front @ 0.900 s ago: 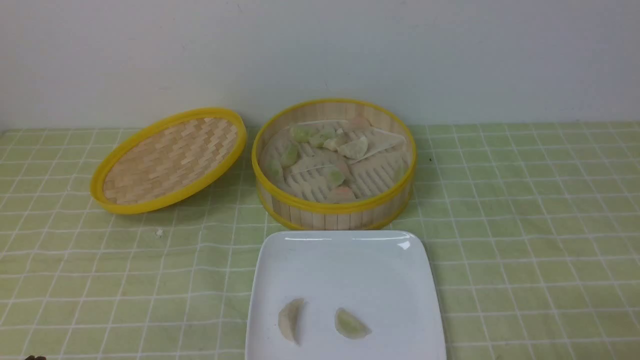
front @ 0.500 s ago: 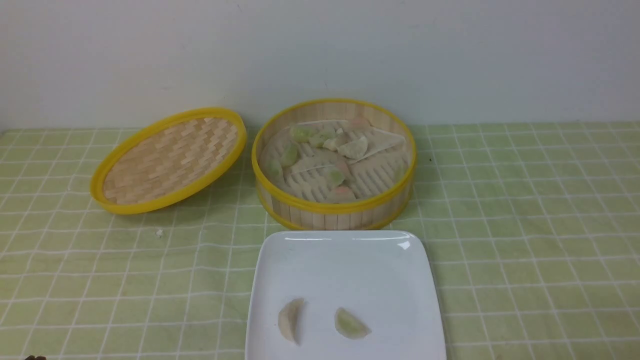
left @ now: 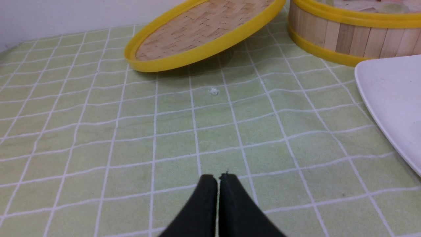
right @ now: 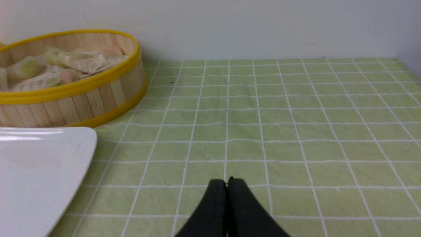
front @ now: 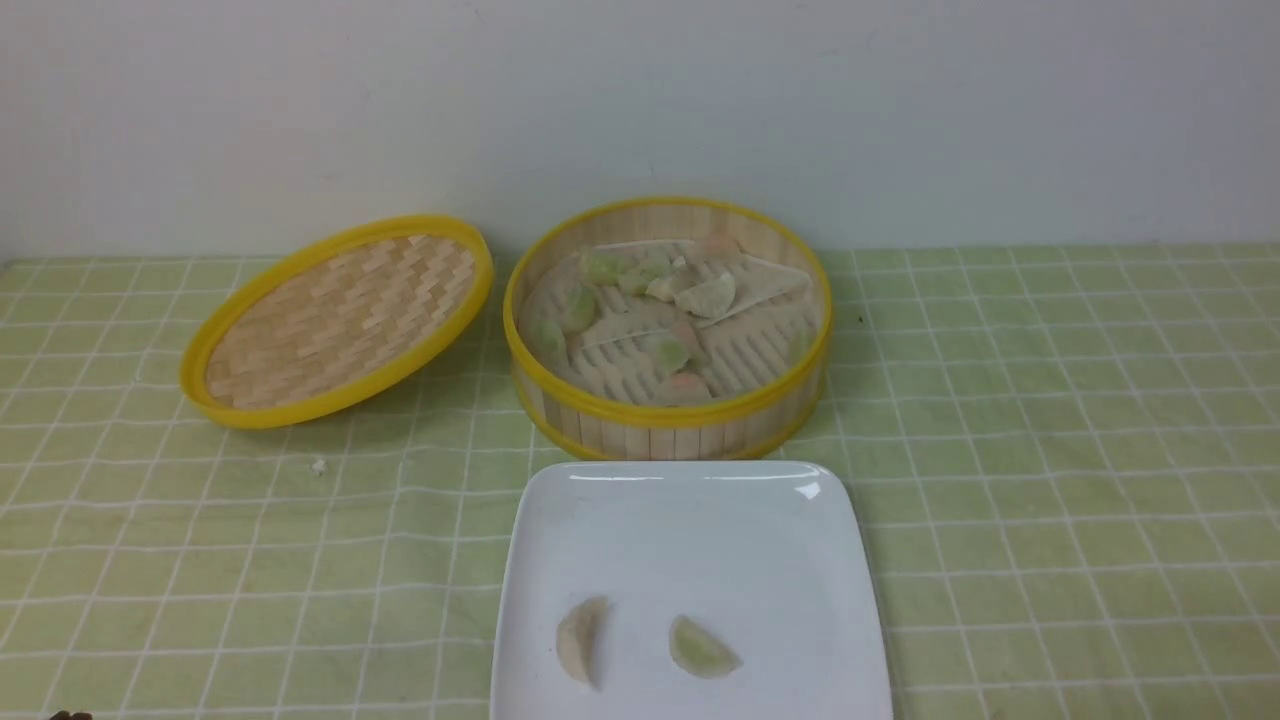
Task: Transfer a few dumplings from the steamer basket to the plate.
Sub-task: Use the left arm to grab a dumpling from the steamer
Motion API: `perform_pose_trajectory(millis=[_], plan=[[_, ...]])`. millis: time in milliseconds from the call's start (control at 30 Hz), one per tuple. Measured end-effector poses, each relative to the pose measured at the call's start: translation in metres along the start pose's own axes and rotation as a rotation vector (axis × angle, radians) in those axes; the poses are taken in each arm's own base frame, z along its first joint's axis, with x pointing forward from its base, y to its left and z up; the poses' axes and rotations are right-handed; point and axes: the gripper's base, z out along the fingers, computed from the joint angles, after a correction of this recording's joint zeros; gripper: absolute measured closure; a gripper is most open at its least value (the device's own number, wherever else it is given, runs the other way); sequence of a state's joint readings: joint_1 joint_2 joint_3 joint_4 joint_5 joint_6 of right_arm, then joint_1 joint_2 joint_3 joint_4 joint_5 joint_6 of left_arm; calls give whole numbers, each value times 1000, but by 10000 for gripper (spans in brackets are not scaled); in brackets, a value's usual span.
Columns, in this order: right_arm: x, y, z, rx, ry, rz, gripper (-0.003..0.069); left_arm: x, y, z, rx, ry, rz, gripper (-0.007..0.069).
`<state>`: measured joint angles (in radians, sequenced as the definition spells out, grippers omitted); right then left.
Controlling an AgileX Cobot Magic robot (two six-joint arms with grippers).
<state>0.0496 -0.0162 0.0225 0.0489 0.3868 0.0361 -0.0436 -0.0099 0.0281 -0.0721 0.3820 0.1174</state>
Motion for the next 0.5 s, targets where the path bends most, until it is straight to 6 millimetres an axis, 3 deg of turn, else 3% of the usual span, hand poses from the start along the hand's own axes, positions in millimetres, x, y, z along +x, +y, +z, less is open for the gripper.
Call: perform_pose_trajectory(millis=[267, 400, 500], plan=[[0, 0, 0, 0, 0, 0, 673, -2, 0, 0, -4, -29, 1, 631], [-1, 1, 0, -10, -13, 49, 673, -17, -1, -1, 28, -188, -234, 631], [-6, 4, 0, -55, -81, 285, 673, -26, 1, -4, 60, -288, -456, 631]])
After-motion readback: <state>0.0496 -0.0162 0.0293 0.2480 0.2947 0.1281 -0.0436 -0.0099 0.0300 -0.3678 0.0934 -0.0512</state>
